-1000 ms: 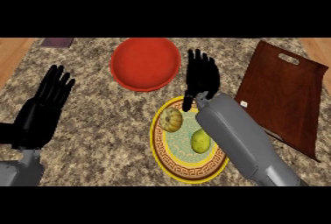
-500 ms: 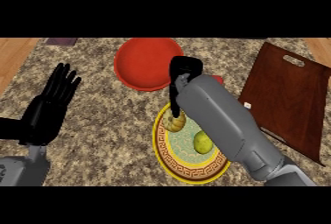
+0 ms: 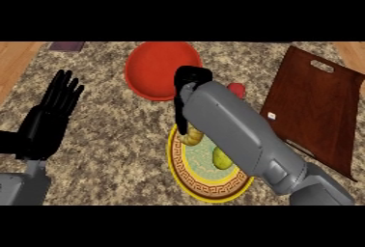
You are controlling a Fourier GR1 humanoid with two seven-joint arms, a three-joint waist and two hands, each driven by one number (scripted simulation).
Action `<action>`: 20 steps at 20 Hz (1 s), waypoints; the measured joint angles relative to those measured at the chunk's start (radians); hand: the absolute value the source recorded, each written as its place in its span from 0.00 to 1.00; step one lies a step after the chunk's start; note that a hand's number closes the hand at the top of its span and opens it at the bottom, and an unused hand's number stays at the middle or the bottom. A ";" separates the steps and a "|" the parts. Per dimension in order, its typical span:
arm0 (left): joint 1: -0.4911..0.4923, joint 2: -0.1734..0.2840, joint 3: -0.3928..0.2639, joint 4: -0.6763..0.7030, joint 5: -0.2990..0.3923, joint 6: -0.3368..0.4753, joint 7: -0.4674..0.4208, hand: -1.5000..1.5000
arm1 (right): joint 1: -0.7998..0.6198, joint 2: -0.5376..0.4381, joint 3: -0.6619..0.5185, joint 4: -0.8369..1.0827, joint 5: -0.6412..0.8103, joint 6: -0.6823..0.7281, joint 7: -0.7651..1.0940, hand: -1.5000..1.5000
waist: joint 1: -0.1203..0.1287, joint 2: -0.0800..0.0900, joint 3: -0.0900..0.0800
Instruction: Pick the squash from the plate and place it in the bowl
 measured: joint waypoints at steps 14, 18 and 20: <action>0.040 -0.015 0.046 -0.015 -0.013 -0.011 0.006 0.50 | 0.129 0.002 0.230 -0.104 0.035 -0.129 -0.014 0.00 | -0.037 -0.003 0.002; 0.022 -0.028 0.047 -0.012 -0.029 -0.006 0.021 0.50 | 0.160 0.003 0.256 -0.098 0.064 -0.161 -0.032 0.00 | -0.036 -0.001 0.002; 0.030 -0.029 0.054 -0.014 -0.028 -0.019 0.020 0.50 | 0.166 0.004 0.257 -0.086 0.071 -0.168 -0.042 0.00 | -0.036 -0.001 0.002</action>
